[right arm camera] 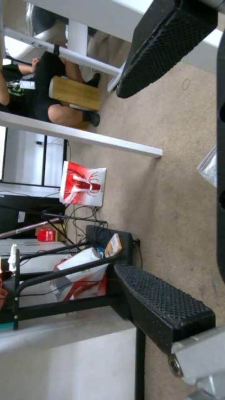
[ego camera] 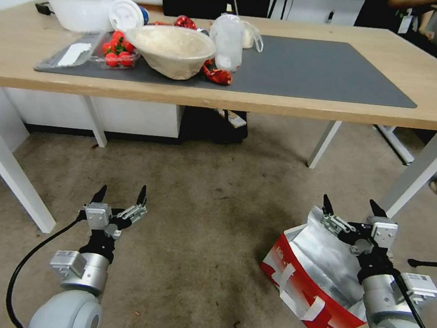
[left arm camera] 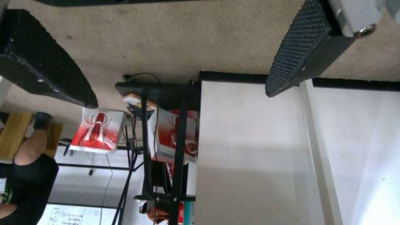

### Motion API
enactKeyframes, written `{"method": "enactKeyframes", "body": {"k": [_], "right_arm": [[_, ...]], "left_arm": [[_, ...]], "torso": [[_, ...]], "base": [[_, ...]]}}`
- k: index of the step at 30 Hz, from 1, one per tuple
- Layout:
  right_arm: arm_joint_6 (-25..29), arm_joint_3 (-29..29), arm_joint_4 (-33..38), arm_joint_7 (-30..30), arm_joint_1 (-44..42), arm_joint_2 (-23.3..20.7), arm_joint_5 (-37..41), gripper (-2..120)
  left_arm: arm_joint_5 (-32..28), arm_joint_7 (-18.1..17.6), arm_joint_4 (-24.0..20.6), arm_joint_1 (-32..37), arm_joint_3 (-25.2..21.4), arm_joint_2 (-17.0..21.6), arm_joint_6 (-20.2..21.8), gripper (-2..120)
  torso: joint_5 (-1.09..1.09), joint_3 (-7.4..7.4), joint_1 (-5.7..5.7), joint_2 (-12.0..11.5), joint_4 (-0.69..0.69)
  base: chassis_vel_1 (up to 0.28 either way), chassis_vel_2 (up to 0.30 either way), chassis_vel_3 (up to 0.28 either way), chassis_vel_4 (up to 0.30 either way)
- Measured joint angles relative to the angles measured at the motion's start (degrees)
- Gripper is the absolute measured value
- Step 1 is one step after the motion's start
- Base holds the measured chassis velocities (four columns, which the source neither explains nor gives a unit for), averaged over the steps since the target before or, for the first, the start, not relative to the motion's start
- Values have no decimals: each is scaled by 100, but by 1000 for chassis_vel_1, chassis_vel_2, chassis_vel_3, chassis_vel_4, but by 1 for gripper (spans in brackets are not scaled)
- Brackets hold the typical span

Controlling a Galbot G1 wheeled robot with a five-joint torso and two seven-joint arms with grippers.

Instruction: Pick up the food delivery bag from the floor and place it on the table.

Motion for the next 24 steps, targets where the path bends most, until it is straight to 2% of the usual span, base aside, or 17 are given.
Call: {"method": "enactKeyframes", "body": {"k": [9,19,24], "right_arm": [[6,0,-10,0,0,-4,-9,100],[4,-14,-30,1,12,-22,-13,100],[3,-15,-46,1,20,-33,-13,100]], "left_arm": [[0,0,13,-8,1,6,-4,100],[2,0,65,-33,7,5,-6,100],[4,0,84,-44,8,2,-8,100]], "torso": [[0,-81,-4,-85,0],[0,-359,-30,-407,0],[0,-358,-41,-459,0]], "base": [[0,0,0,0],[0,0,0,0],[0,0,0,0]]}}
